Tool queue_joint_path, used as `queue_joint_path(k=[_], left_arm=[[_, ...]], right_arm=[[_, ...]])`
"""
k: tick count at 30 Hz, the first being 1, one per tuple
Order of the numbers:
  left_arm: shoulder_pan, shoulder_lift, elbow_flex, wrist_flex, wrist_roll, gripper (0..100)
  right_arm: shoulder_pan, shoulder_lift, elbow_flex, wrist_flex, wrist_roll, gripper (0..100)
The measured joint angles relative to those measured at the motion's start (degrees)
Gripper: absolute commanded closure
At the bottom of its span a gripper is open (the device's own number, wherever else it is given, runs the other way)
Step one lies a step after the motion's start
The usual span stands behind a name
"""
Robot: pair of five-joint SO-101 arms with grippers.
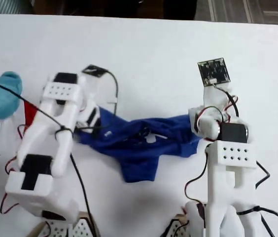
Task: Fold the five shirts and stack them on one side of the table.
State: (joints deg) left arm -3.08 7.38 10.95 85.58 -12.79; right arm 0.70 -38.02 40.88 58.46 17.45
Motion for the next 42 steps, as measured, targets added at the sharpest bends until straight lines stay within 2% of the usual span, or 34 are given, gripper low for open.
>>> queue_joint_path(k=[12,20,25,33,35,39,42], left_arm=[[-0.18,0.00,0.00,-1.58,-2.64,78],[3.43,0.00,0.00,-2.02,-2.64,78],[3.25,0.09,0.00,-2.20,-3.69,79],[3.34,5.80,-0.09,-2.29,-4.75,79],[3.34,5.89,-0.09,-2.29,-4.75,81],[3.34,5.89,-0.09,-2.29,-4.84,97],[3.69,5.89,-0.09,-2.29,-4.84,97]], right_arm=[[-0.44,0.00,0.00,-0.97,0.00,97.8],[-0.35,0.00,0.00,-0.97,0.00,97.8],[-0.35,0.00,0.00,-0.97,0.00,97.8],[-0.35,0.00,0.00,-0.97,0.00,97.8],[-0.35,0.00,0.00,-0.97,0.00,97.8],[-0.35,0.00,0.00,-0.97,0.00,97.8],[-0.35,0.00,0.00,-0.97,0.00,97.8]])
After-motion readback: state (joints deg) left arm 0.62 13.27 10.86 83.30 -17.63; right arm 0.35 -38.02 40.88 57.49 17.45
